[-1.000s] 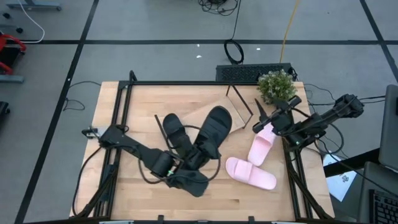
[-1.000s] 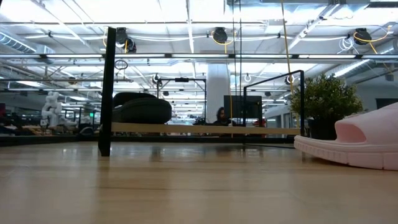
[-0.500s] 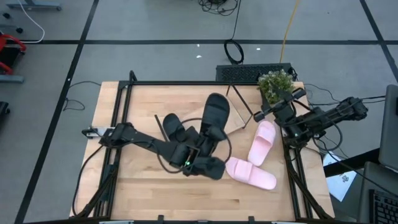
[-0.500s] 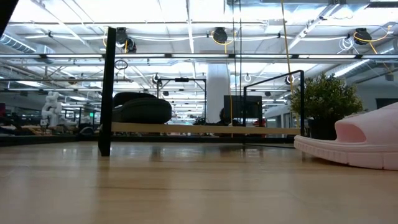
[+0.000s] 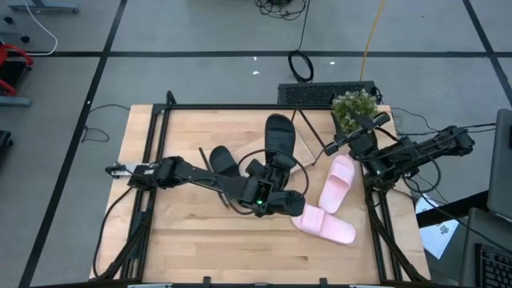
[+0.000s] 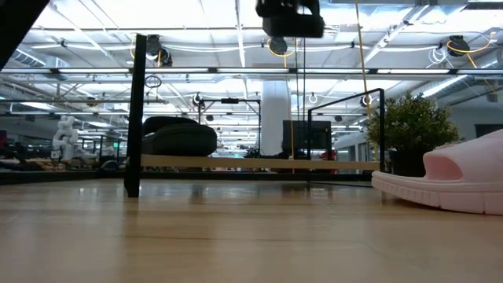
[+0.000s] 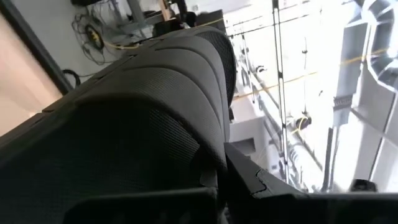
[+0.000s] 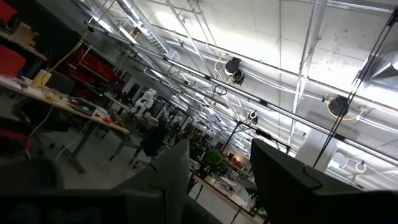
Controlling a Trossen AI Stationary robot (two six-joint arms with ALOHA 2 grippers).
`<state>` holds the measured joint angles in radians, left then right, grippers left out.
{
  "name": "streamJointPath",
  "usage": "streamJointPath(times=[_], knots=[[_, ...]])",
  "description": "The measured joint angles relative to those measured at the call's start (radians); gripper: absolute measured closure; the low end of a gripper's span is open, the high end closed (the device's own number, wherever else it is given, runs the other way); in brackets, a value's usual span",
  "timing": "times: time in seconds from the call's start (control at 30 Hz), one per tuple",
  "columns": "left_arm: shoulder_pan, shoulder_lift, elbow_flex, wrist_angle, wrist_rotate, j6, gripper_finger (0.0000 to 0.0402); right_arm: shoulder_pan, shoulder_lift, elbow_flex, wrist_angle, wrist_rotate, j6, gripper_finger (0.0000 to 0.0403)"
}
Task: Pick and place slides into the shelf
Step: Put the black slipper on the shelf
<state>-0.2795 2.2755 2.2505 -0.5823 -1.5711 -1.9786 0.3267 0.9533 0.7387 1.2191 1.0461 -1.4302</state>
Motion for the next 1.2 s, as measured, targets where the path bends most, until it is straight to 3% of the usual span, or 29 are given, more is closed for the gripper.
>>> streamJointPath(times=[0.13,0.4,0.57,0.83,1.2], knots=[[0.023,0.048,0.000,0.075,-0.001,-0.036,0.0401,0.000,-0.019,0.000,-0.004,0.004,0.016,0.0243],[0.107,0.112,0.000,0.054,-0.001,-0.171,0.0401,0.002,-0.066,0.000,-0.038,0.069,0.013,0.0243],[0.130,0.115,0.000,-0.031,0.000,-0.210,0.0401,0.002,-0.100,0.000,-0.078,0.076,0.005,0.0243],[0.115,0.113,0.000,-0.237,0.050,-0.437,0.0401,0.002,-0.125,0.000,-0.097,0.082,0.005,0.0243],[0.080,0.111,0.000,-0.306,0.052,-0.462,0.0401,0.002,-0.129,0.000,-0.128,0.092,0.005,0.0243]])
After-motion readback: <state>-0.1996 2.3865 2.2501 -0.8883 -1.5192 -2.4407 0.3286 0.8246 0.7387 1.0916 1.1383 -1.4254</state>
